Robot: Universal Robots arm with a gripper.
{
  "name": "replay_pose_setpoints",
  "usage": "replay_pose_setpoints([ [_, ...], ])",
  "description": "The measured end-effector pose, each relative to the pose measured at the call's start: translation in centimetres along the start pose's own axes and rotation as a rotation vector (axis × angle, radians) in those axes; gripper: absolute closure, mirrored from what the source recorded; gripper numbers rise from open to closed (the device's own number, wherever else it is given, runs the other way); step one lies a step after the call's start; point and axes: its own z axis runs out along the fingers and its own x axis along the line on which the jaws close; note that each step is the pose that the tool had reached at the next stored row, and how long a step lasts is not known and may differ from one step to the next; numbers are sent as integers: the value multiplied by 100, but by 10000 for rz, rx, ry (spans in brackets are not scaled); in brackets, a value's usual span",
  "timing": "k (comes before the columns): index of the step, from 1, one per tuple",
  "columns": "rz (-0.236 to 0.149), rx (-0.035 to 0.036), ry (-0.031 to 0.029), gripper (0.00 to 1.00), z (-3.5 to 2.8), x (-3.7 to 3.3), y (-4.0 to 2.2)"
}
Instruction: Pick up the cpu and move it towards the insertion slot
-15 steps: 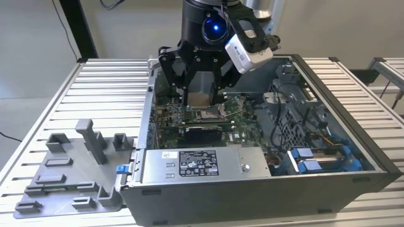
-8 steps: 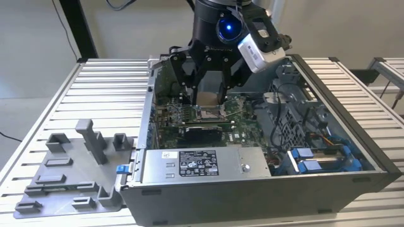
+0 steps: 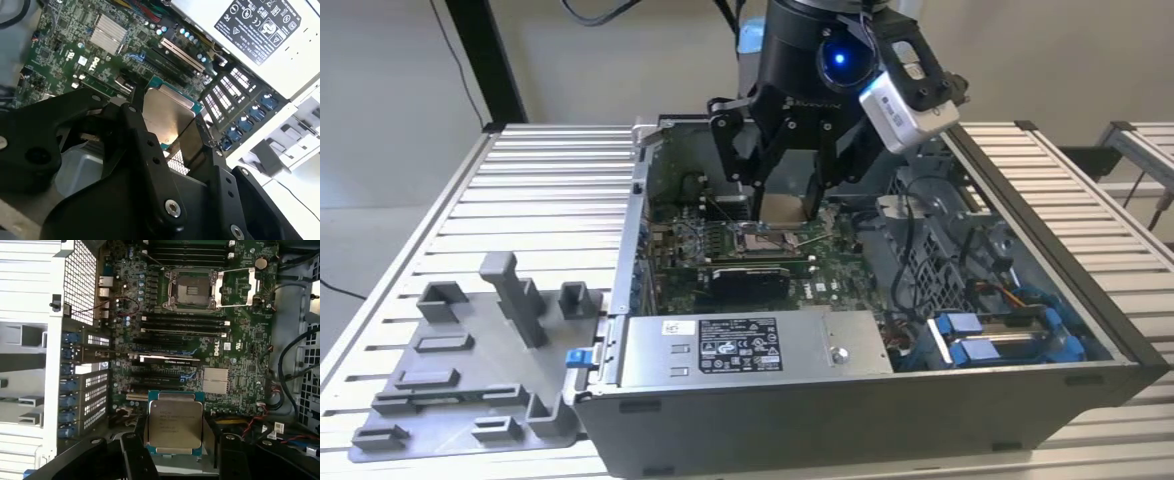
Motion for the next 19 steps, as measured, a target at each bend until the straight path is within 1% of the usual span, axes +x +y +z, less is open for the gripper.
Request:
replay_pose_setpoints([
  [12, -1, -1, -1, 100, 0, -13, 5],
  [15, 0, 0, 0, 100, 0, -13, 24],
  [19, 0, -1, -1, 100, 2, -15, 70],
])
